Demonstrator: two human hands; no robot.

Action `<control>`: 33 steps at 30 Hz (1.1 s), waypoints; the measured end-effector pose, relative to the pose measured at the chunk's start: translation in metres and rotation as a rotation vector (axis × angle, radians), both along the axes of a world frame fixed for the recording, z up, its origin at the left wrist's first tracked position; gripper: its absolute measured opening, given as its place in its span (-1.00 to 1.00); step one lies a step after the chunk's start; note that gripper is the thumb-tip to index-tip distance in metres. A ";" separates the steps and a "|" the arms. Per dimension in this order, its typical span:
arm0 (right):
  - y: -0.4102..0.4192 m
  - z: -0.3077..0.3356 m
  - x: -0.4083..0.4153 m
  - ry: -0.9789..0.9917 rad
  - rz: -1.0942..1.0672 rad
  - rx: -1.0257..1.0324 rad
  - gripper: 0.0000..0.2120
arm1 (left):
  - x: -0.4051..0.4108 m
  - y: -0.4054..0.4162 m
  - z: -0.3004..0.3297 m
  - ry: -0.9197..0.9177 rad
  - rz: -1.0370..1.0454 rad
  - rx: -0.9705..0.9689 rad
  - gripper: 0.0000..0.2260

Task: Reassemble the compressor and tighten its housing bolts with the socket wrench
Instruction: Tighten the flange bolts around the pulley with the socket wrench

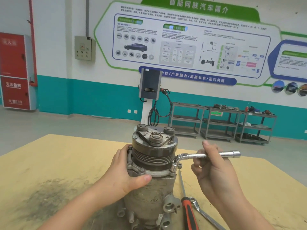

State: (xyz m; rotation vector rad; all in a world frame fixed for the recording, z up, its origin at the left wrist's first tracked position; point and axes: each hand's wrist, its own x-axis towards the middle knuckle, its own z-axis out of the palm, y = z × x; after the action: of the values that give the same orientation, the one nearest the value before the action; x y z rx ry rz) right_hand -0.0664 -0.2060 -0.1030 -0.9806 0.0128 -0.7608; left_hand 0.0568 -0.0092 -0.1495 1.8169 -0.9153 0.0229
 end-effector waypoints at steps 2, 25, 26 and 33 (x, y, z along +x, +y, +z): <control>0.000 -0.005 -0.009 0.003 -0.081 -0.098 -0.75 | -0.001 -0.001 0.000 0.011 -0.001 0.001 -0.21; 0.113 -0.013 -0.006 0.036 -0.848 -1.097 -0.85 | -0.037 -0.004 0.007 0.203 0.095 -0.322 -0.20; 0.113 -0.012 -0.007 0.027 -0.831 -1.111 -0.81 | -0.039 -0.003 0.007 0.211 0.099 -0.331 -0.20; 0.090 0.001 -0.027 -0.233 -0.827 -0.968 -0.77 | -0.047 0.020 -0.002 0.154 0.120 -0.280 -0.09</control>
State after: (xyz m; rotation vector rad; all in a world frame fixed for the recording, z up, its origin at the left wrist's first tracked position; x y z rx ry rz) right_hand -0.0936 -0.1160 -0.1023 -1.8334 -0.1783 -1.7221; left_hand 0.0102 0.0108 -0.1518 1.5858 -0.6591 0.0819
